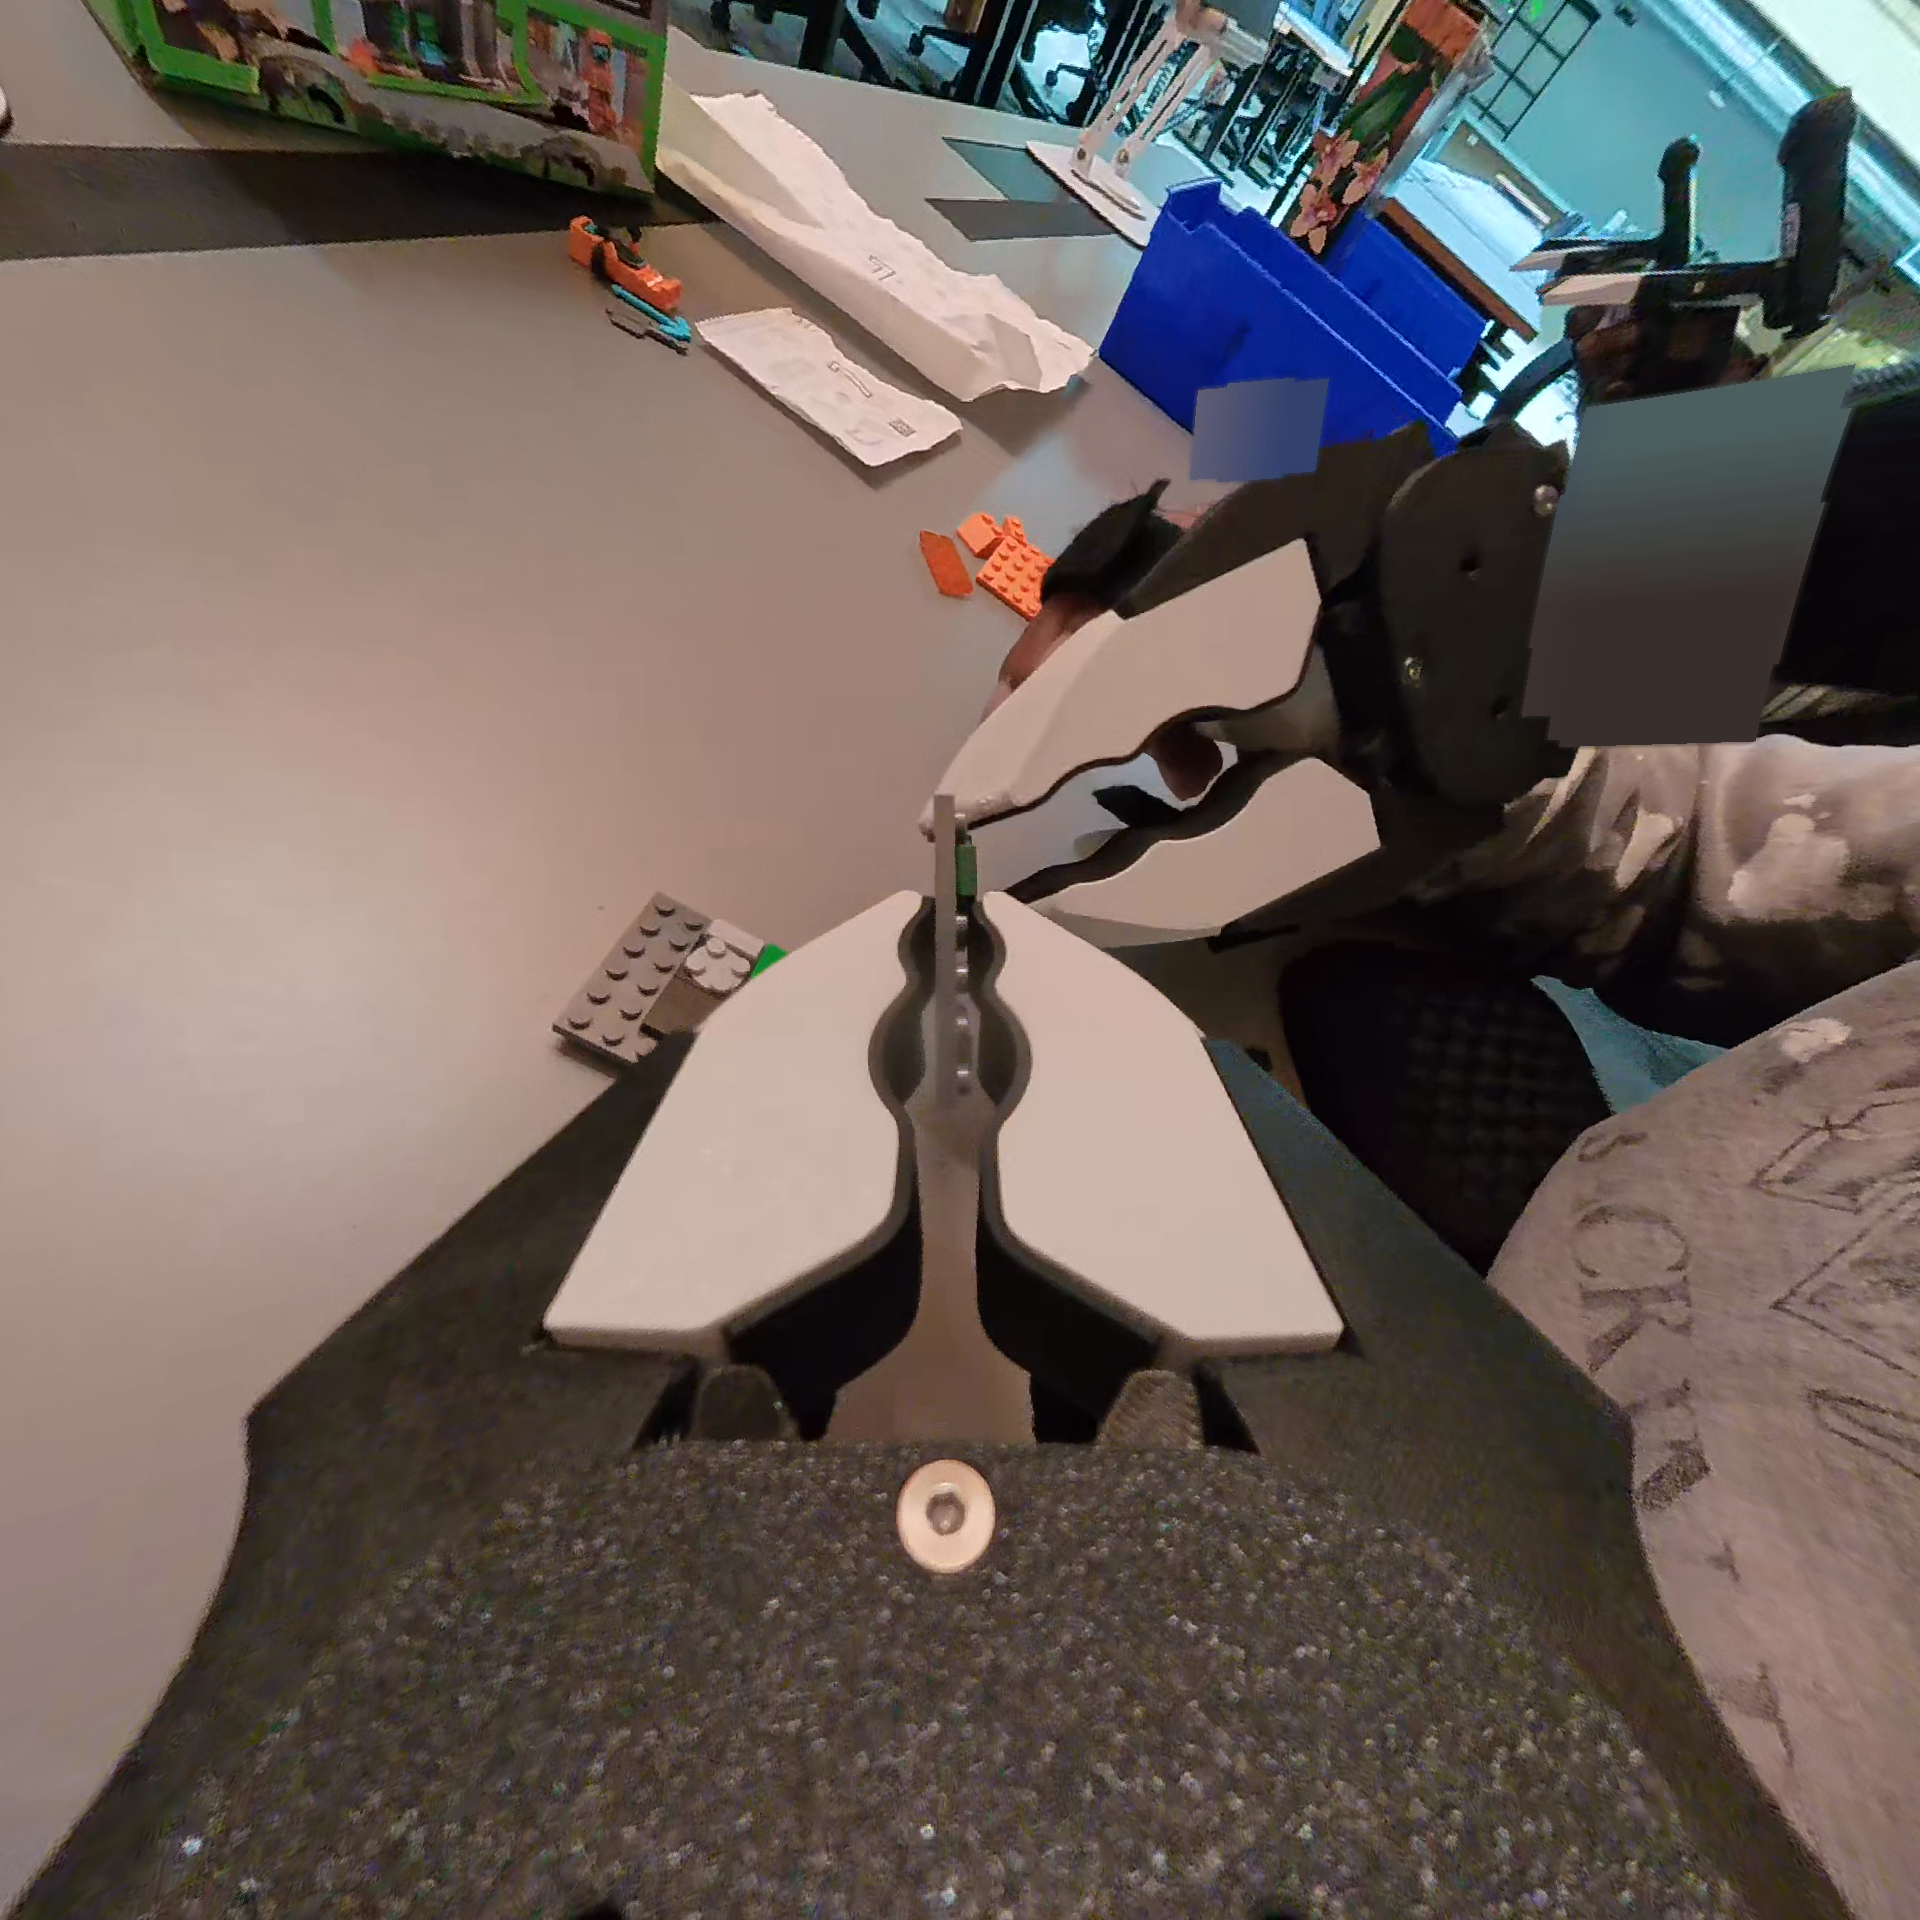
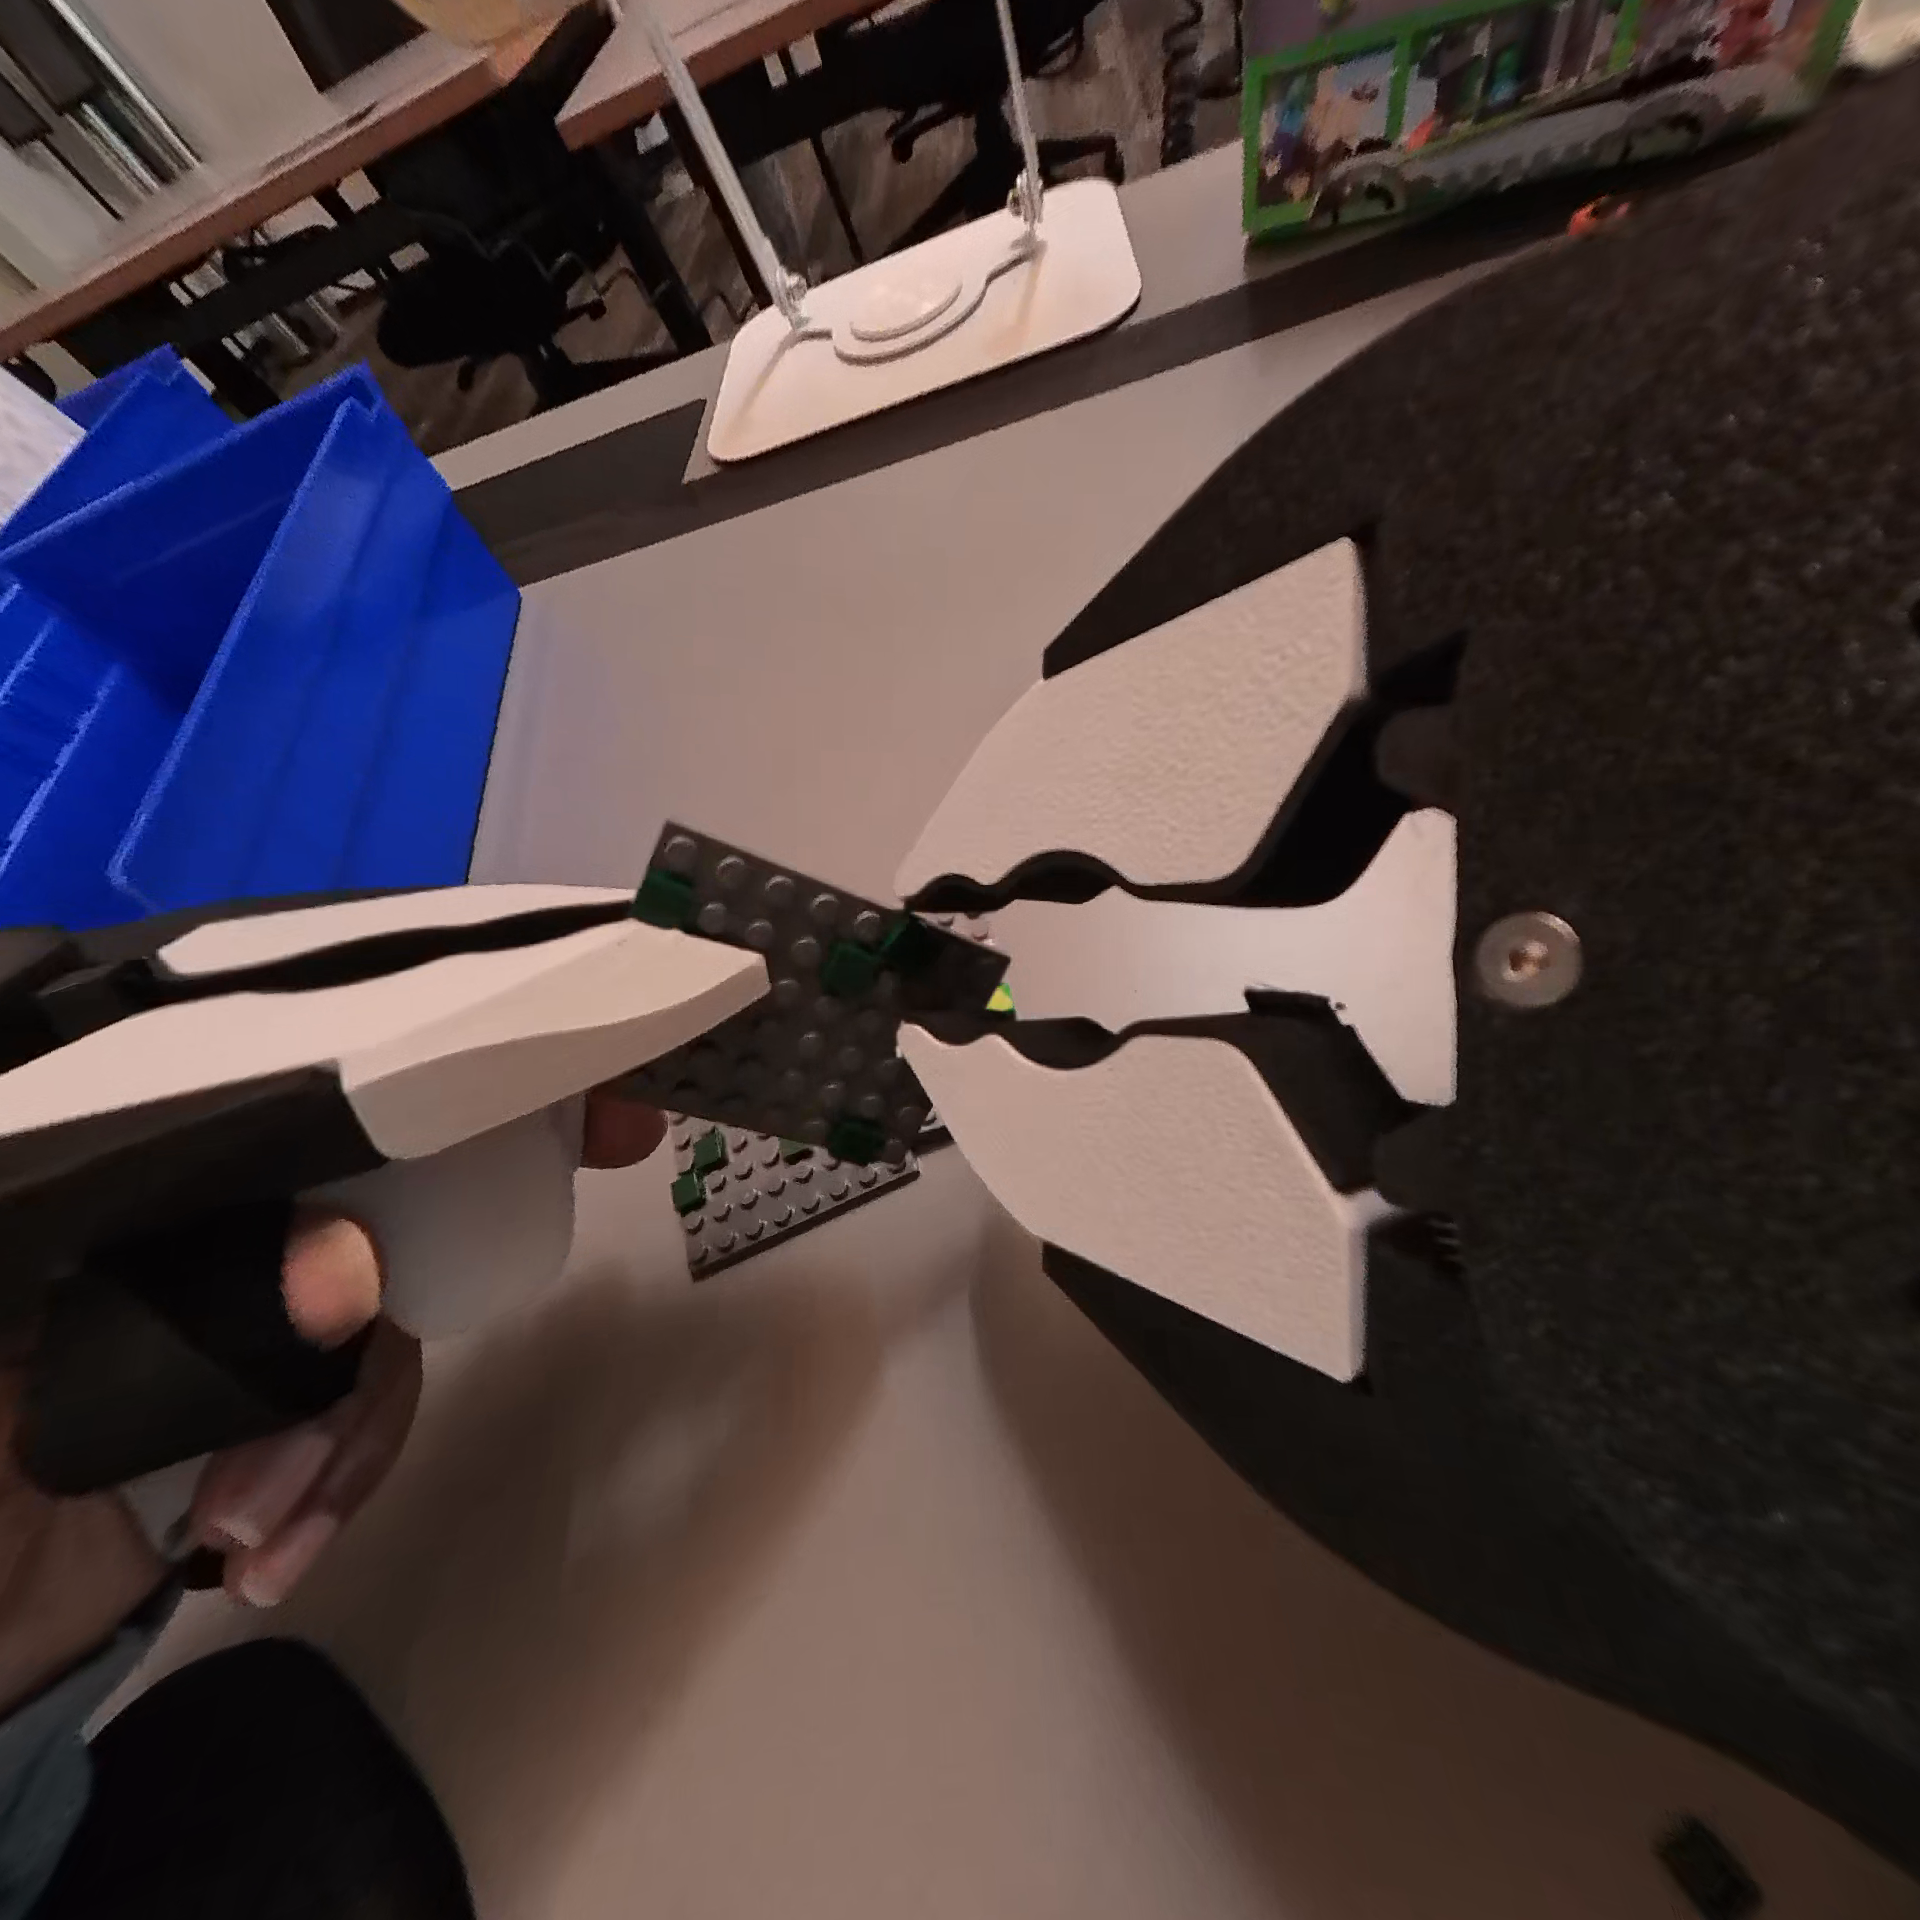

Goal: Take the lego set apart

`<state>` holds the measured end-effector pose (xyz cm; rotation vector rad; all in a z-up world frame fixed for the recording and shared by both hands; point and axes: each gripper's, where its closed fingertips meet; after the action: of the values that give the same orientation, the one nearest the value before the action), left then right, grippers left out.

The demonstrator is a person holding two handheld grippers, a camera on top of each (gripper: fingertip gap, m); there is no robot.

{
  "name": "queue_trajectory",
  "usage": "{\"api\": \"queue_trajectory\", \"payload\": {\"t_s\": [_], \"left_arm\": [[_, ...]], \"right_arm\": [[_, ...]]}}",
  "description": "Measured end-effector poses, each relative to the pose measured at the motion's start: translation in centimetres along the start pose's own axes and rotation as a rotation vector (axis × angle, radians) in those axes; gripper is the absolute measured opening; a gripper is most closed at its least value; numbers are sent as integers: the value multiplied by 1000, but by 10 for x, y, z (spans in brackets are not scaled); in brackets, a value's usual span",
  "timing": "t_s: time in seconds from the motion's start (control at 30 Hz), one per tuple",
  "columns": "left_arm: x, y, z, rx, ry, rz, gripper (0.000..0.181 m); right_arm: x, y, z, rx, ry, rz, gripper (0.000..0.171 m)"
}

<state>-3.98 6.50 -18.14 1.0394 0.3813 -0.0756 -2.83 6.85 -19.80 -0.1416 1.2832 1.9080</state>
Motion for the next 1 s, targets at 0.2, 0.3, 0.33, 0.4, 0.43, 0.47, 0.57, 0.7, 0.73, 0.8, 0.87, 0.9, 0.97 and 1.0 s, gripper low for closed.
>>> {"api": "queue_trajectory", "payload": {"t_s": [0.2, 0.3, 0.33, 0.4, 0.43, 0.47, 0.57, 0.7, 0.73, 0.8, 0.87, 0.9, 0.97, 1.0], "left_arm": [[1, -4, -3, -41, 2, -18, 5], [1, -5, -3, -41, 0, -25, 5], [1, -5, -3, -36, 1, -26, 5], [2, -7, -4, -20, 16, -36, 5], [2, -8, -5, -11, 25, -44, 5], [3, -9, -5, -12, 21, -48, 5], [3, -10, -6, -13, 25, -49, 5], [3, -9, -7, -40, 32, -42, 5], [3, -7, -7, -54, 28, -36, 6], [1, -6, -6, -77, 11, -31, 6], [0, -4, -6, -93, 3, -11, 6], [0, -3, -6, -102, 1, -1, 6], [-1, 0, -10, -114, 7, 16, 6], [0, 2, -15, -106, 38, 29, 5]], "right_arm": [[3, -3, -2, 12, 15, -9, 17], [3, -3, -4, 69, 58, 7, 16], [2, -3, -4, 84, 69, 12, 16], [2, -3, -5, 101, 83, 13, 15], [2, -3, -4, 111, 88, 18, 13], [2, -2, -4, 124, 94, 27, 12], [2, -4, -2, 99, 74, 7, 11], [6, -4, -3, 83, 34, -16, 9], [7, -4, -2, 80, 18, -19, 9], [7, -2, -4, 74, 8, -15, 9], [6, 0, -3, 65, -6, -7, 9], [5, 2, -2, 52, -23, -3, 8], [4, 4, 0, 15, -74, 2, 7], [4, 8, -2, -10, -85, 21, 0]]}}
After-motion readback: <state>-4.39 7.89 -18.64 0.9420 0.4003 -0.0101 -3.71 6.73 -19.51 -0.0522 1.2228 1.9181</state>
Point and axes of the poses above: each gripper's, where its closed fingertips meet, x out along the fingers, y out of its top, z = x × y across the jaws, and after that the axes turned 2 degrees about z, right-handed
